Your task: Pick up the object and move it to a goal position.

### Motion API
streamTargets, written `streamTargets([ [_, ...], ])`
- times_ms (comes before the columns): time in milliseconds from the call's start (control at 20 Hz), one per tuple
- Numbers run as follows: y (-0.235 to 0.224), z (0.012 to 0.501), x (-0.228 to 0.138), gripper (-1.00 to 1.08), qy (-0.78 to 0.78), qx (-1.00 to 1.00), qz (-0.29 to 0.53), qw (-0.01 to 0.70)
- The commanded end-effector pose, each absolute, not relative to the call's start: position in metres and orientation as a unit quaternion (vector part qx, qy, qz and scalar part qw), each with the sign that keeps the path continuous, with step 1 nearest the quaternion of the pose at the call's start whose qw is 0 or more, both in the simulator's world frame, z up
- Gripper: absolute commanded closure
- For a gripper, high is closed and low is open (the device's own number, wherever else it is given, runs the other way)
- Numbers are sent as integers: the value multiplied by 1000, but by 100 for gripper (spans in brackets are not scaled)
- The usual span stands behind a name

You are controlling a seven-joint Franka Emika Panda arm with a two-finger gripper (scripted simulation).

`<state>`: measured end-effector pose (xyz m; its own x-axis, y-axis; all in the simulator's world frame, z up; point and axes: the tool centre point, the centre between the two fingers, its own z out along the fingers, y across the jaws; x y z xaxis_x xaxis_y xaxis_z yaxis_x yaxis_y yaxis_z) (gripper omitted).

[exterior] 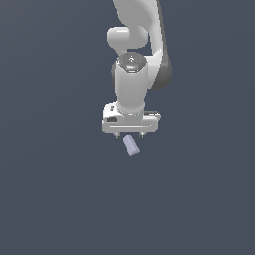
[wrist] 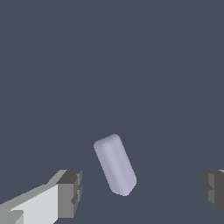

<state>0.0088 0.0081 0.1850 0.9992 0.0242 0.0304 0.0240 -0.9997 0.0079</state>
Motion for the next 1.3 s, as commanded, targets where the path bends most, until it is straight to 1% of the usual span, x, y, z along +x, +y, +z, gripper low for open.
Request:
streamTargets([
  [0, 8, 185, 9, -92, 12, 1000, 15, 4],
  [450, 21, 191, 13, -92, 17, 999, 26, -13],
  [750, 21, 188, 12, -92, 21, 999, 26, -12],
  [1000, 20, 172, 6, -92, 43, 999, 23, -9],
  [1250, 19, 144, -6, -92, 84, 996, 17, -5],
])
